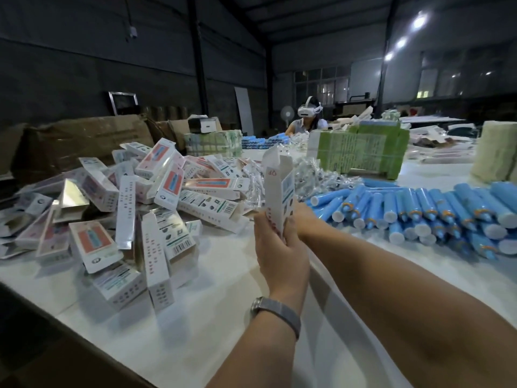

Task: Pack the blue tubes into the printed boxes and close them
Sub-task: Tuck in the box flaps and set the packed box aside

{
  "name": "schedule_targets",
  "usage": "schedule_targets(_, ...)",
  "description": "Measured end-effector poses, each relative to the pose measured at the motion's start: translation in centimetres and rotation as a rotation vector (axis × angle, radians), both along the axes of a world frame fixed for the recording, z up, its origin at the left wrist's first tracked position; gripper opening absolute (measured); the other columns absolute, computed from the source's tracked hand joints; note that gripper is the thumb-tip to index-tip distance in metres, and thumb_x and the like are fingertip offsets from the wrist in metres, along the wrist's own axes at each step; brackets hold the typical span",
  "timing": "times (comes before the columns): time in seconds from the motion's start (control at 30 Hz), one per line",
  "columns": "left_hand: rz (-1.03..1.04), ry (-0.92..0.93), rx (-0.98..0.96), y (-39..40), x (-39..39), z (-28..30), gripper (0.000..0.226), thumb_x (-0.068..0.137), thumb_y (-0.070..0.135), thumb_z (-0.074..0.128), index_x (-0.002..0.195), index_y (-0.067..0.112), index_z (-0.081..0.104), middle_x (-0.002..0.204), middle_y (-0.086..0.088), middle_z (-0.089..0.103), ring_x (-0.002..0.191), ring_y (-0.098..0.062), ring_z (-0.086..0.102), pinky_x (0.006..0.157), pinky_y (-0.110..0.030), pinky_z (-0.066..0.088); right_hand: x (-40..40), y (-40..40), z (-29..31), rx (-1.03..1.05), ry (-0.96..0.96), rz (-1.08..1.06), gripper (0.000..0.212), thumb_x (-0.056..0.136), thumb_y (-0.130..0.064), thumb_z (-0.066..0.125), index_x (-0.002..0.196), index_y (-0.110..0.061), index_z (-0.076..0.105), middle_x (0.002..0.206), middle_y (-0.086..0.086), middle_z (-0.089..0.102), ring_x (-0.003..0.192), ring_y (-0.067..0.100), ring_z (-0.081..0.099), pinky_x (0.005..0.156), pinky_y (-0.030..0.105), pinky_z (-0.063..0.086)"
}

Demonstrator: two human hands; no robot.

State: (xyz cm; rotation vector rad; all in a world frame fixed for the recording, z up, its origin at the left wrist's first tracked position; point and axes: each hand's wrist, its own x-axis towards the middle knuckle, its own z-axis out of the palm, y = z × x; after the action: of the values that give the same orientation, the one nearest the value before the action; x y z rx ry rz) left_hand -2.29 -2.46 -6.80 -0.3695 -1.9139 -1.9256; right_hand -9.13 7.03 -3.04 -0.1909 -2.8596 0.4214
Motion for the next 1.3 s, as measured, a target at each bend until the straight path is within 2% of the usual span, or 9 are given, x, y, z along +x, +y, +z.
schedule_targets(0.1, -0.039, 0.043, -0.009, 0.1, 0.2, 0.0, 0.019, 0.098, 0.029, 0.062, 0.106, 0.027, 0.045, 0.118, 0.0, 0.066, 0.105, -0.025, 0.064, 0.092, -0.047, 0.054, 0.9, 0.4, 0.0, -0.316, 0.113, -0.005, 0.044, 0.098, -0.011, 0.053, 0.06, -0.022, 0.034, 0.066, -0.002, 0.04, 0.073, 0.02, 0.044, 0.072, 0.034, 0.04)
schedule_targets(0.23, -0.147, 0.133, -0.064, 0.4, 0.9, 0.0, 0.027, 0.094, 0.026, 0.068, 0.095, 0.031, 0.042, 0.096, 0.017, 0.062, 0.092, -0.014, 0.064, 0.082, -0.039, 0.057, 3.4, 1.5, 0.4, -0.493, 0.384, -0.091, 0.039, 0.102, -0.001, 0.041, 0.074, -0.029, 0.038, 0.079, -0.011, 0.044, 0.071, 0.001, 0.044, 0.069, 0.011, 0.042)
schedule_targets(0.37, -0.223, 0.167, -0.104, 0.7, 1.2, -0.2, 0.027, 0.092, 0.022, 0.072, 0.093, 0.025, 0.044, 0.088, 0.016, 0.063, 0.085, -0.018, 0.066, 0.075, -0.044, 0.056, 6.3, 3.2, 3.8, -0.449, 0.606, -0.111, 0.013, 0.097, 0.0, 0.05, 0.097, -0.009, 0.059, 0.08, -0.002, 0.056, 0.078, 0.02, 0.056, 0.074, 0.036, 0.049)
schedule_targets(0.47, -0.2, 0.185, -0.104, 0.7, 1.1, -0.3, 0.027, 0.092, 0.02, 0.072, 0.096, 0.016, 0.045, 0.094, 0.009, 0.064, 0.088, -0.025, 0.066, 0.076, -0.043, 0.054, 9.9, 3.8, 6.1, -0.645, 0.891, -0.095, 0.035, 0.092, -0.003, 0.057, 0.122, -0.02, 0.052, 0.072, -0.006, 0.056, 0.066, 0.013, 0.057, 0.065, 0.033, 0.052)
schedule_targets(0.57, -0.22, 0.192, -0.138, 0.8, 1.2, -0.3, 0.029, 0.091, 0.022, 0.073, 0.092, 0.022, 0.043, 0.095, 0.003, 0.068, 0.085, -0.027, 0.064, 0.074, -0.042, 0.053, 14.0, 3.9, 7.1, -0.805, 1.026, 0.024, 0.041, 0.088, 0.0, 0.057, 0.115, -0.03, 0.049, 0.066, -0.007, 0.054, 0.061, 0.014, 0.057, 0.054, 0.026, 0.046)
schedule_targets(0.73, -0.274, 0.166, -0.164, 0.8, 1.6, -0.2, 0.035, 0.09, 0.026, 0.072, 0.082, 0.034, 0.039, 0.087, -0.003, 0.066, 0.075, -0.033, 0.059, 0.065, -0.05, 0.053, 17.6, 1.9, 7.3, -0.603, 1.004, 0.223, 0.038, 0.089, -0.001, 0.064, 0.106, -0.031, 0.048, 0.074, -0.004, 0.064, 0.067, 0.018, 0.068, 0.059, 0.029, 0.056)
schedule_targets(0.9, -0.344, 0.161, -0.153, 0.6, 2.0, 0.1, 0.03, 0.091, 0.022, 0.072, 0.084, 0.029, 0.043, 0.097, -0.003, 0.067, 0.084, -0.037, 0.061, 0.07, -0.058, 0.056, 17.4, 1.9, 6.5, -0.263, 0.962, 0.077, 0.041, 0.09, -0.005, 0.066, 0.119, -0.021, 0.042, 0.076, -0.009, 0.062, 0.066, 0.008, 0.062, 0.062, 0.034, 0.054)
schedule_targets(1.1, -0.383, 0.18, -0.137, 0.5, 1.9, -0.2, 0.025, 0.092, 0.023, 0.072, 0.089, 0.031, 0.048, 0.094, 0.007, 0.069, 0.072, -0.009, 0.058, 0.072, -0.051, 0.057, 16.8, 2.5, 4.6, -0.09, 0.966, 0.016, 0.026, 0.091, -0.017, 0.067, 0.112, -0.016, 0.051, 0.083, -0.008, 0.06, 0.065, -0.003, 0.05, 0.06, 0.009, 0.034)
schedule_targets(1.3, -0.407, 0.194, -0.136, 0.6, 1.6, -0.3, 0.025, 0.088, 0.031, 0.071, 0.083, 0.034, 0.047, 0.091, 0.011, 0.069, 0.071, -0.009, 0.058, 0.07, -0.039, 0.055, 16.5, 2.6, 3.6, -0.079, 0.978, -0.033, 0.019, 0.097, -0.022, 0.061, 0.105, -0.006, 0.067, 0.104, -0.004, 0.051, 0.094, 0.019, 0.055, 0.076, 0.029, 0.041)
